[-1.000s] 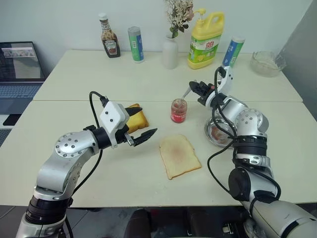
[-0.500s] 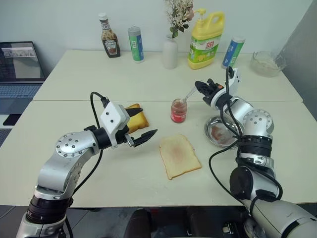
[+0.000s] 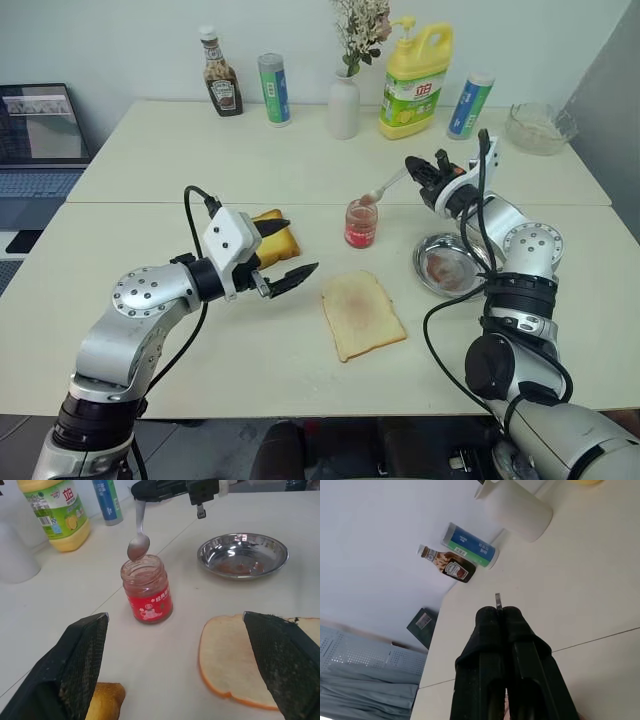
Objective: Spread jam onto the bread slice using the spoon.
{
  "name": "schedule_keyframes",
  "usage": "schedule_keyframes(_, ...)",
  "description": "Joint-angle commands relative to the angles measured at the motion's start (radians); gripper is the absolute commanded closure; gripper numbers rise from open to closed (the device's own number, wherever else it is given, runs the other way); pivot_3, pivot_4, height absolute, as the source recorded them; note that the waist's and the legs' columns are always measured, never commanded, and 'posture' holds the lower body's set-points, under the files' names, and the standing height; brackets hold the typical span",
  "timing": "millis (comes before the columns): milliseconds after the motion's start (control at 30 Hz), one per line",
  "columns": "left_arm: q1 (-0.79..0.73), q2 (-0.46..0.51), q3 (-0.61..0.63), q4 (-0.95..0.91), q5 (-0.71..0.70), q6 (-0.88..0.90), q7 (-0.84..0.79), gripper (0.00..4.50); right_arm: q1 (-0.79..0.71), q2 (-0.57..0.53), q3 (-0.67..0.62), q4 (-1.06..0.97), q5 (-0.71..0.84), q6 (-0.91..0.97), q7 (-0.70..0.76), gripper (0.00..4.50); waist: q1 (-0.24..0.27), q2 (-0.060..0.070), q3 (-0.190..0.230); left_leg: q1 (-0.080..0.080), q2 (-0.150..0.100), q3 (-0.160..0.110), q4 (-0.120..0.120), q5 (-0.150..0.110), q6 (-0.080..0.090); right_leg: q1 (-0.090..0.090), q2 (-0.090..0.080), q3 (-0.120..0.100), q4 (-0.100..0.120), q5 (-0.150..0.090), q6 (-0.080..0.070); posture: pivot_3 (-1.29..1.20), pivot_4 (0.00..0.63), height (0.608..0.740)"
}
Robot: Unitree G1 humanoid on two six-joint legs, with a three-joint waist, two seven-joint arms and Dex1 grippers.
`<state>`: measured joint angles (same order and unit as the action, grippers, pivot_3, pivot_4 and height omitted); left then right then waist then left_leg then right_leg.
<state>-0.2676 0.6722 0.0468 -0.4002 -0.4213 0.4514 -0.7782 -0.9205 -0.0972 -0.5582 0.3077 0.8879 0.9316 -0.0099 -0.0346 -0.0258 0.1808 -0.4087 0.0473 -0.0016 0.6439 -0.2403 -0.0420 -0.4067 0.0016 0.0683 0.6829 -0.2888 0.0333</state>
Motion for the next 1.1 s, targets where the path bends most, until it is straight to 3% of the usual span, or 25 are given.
schedule_keyframes(33,-0.008,0.005,0.02,-0.016,-0.008,-0.014,-0.007,0.0,-0.015,-0.008,-0.002,-0.064,0.044,-0.003,-0.005,4.46,0.0,0.0,0.0,0.0,0.0,0.0,0.0,0.0,0.0,0.0,0.0,0.0,0.0,0.0,0.0,0.0,0.15,0.74)
schedule_keyframes(200,0.0,0.011,0.016,-0.019,-0.011,-0.014,-0.019,0.0,-0.004,-0.005,0.005,-0.116,0.094,0.027,-0.004,4.46,0.0,0.0,0.0,0.0,0.0,0.0,0.0,0.0,0.0,0.0,0.0,0.0,0.0,0.0,0.0,0.0,0.15,0.74)
schedule_keyframes(367,0.054,0.053,0.043,-0.054,-0.041,-0.003,-0.073,0.0,0.062,-0.053,0.114,-0.32,0.164,0.138,0.093,4.46,-0.001,0.0,0.0,0.0,0.0,0.0,-0.001,0.0,0.0,-0.001,0.0,0.0,-0.001,0.0,0.0,0.0,0.15,0.74)
schedule_keyframes(633,0.256,0.146,0.126,-0.17,-0.092,-0.015,-0.163,0.0,0.194,-0.111,0.254,-0.563,0.197,0.182,0.14,4.46,-0.008,0.0,0.0,-0.001,0.001,0.0,-0.001,0.0,0.0,-0.001,0.0,0.0,-0.001,0.0,0.0,0.0,0.15,0.74)
schedule_keyframes(833,0.446,0.145,0.137,-0.192,-0.031,-0.125,-0.202,0.0,0.372,-0.198,0.459,-0.755,0.053,0.065,0.286,4.46,-0.008,0.0,0.0,-0.001,0.001,0.0,-0.002,0.0,0.0,-0.001,0.0,0.001,-0.002,0.0,0.0,0.0,0.15,0.74)
schedule_keyframes(1100,0.438,0.107,0.104,-0.217,-0.025,-0.144,-0.162,0.0,0.475,-0.301,0.65,-0.819,-0.174,-0.161,0.478,4.46,-0.006,0.0,0.0,-0.001,0.0,0.001,0.001,0.0,0.0,-0.001,0.0,0.001,-0.002,0.0,0.001,0.0,0.15,0.74)
